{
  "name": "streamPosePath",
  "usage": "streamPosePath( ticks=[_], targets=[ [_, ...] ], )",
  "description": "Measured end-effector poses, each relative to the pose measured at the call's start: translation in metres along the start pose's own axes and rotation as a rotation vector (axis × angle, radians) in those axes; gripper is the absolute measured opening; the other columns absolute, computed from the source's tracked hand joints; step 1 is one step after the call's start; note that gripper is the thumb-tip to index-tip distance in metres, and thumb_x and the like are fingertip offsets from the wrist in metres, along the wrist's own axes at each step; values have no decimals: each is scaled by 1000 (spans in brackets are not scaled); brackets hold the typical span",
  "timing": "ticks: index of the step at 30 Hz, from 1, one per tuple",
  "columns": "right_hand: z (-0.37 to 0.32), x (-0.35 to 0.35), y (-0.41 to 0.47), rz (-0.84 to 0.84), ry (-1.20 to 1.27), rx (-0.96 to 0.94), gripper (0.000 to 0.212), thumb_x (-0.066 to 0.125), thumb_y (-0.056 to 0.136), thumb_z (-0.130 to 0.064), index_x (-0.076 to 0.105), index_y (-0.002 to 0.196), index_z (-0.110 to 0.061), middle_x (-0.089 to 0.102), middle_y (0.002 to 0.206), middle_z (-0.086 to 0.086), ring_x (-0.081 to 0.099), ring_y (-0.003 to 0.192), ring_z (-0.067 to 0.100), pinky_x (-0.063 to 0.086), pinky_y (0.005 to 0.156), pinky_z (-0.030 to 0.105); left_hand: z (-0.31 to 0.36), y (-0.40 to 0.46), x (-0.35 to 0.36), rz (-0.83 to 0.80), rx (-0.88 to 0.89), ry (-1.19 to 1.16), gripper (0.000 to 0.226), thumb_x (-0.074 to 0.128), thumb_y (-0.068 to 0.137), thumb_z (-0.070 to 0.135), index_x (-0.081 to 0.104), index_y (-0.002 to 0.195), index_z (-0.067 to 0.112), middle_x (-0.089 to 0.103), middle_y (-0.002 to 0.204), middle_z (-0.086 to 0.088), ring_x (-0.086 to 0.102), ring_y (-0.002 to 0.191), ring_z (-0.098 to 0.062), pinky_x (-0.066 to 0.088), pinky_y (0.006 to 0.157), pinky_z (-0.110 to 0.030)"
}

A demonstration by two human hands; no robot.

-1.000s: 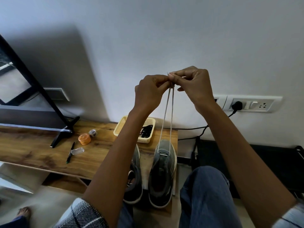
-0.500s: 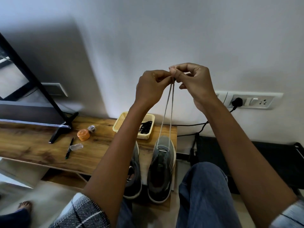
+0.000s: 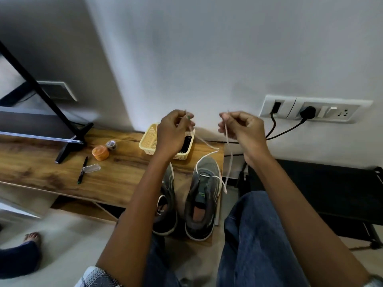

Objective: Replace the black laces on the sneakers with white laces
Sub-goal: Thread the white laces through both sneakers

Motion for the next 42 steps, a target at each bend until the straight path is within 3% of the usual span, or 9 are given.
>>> streamPosePath(
  ticks=[4, 8, 15, 18, 21, 24, 28, 34, 42],
  targets=[
    [72, -1, -18, -47, -88, 149, 12, 59, 92, -14, 69, 92, -8, 65, 72, 4, 60, 61, 7, 52, 61, 20, -52, -22, -47, 322, -117, -27, 18, 47, 100, 19, 65, 98, 18, 62, 80, 2, 59, 63, -10, 51, 67, -33],
    [141, -2, -31, -94, -190, 277, 14, 54, 95, -7, 68, 98, -7, 61, 72, 6, 55, 62, 10, 48, 56, 16, -84, -50, -107, 710, -169, 150, 27, 44, 95, 23, 66, 106, 12, 66, 99, -11, 59, 82, -26, 45, 71, -35],
    [196, -6, -39, -35, -281, 355, 10, 61, 89, 0, 69, 95, 0, 65, 69, 5, 60, 60, 11, 49, 54, 13, -122, -61, -63, 310, -378, 811, 52, 51, 92, 35, 43, 140, 18, 38, 146, -12, 24, 136, -31, 20, 108, -51],
    [209, -10, -41, -10, -275, 377, 7, 62, 88, 1, 68, 91, 2, 65, 69, 6, 61, 59, 12, 51, 54, 13, -126, -68, -23, 163, -290, 855, 51, 53, 91, 37, 44, 138, 20, 40, 145, -6, 25, 136, -28, 22, 110, -51],
    [214, -9, -41, -11, -277, 373, 6, 63, 88, 0, 68, 86, -2, 66, 69, 6, 61, 60, 13, 51, 55, 15, -130, -79, 30, -34, -182, 813, 38, 54, 92, 39, 59, 125, 22, 59, 126, -2, 47, 121, -21, 33, 102, -41],
    [212, -3, -35, -26, -339, 319, 5, 66, 86, -4, 70, 83, -5, 68, 72, 6, 63, 64, 17, 54, 63, 24, -147, -95, 56, -144, -293, 683, 36, 58, 91, 36, 61, 122, 21, 64, 115, -5, 58, 108, -23, 46, 88, -35],
    [208, 12, -26, -81, -482, 219, 5, 70, 84, -11, 74, 84, -8, 70, 79, 4, 65, 73, 16, 54, 70, 29, -157, -101, 57, -99, -327, 667, 28, 59, 92, 26, 64, 119, 19, 66, 113, -5, 61, 104, -24, 47, 82, -33],
    [215, 26, -23, -153, -602, 192, 7, 69, 84, -10, 73, 85, -5, 68, 78, 2, 56, 65, 5, 40, 56, 3, -174, -99, 47, -8, -356, 535, 23, 51, 97, 22, 68, 111, 17, 69, 105, -7, 62, 97, -26, 43, 77, -29],
    [228, 31, -23, -152, -601, 134, 5, 68, 85, -13, 72, 84, -10, 66, 78, -2, 56, 68, 6, 39, 59, 7, -178, -100, 48, 9, -352, 544, 27, 48, 98, 22, 65, 118, 23, 69, 112, -4, 61, 102, -26, 43, 82, -31]
  ],
)
Point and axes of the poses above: each hand's wrist, its own y-axis towards the middle knuckle, its own x-axis out of the palm, z = x × y, the point moved 10 cm from there along y, towards the middle knuckle
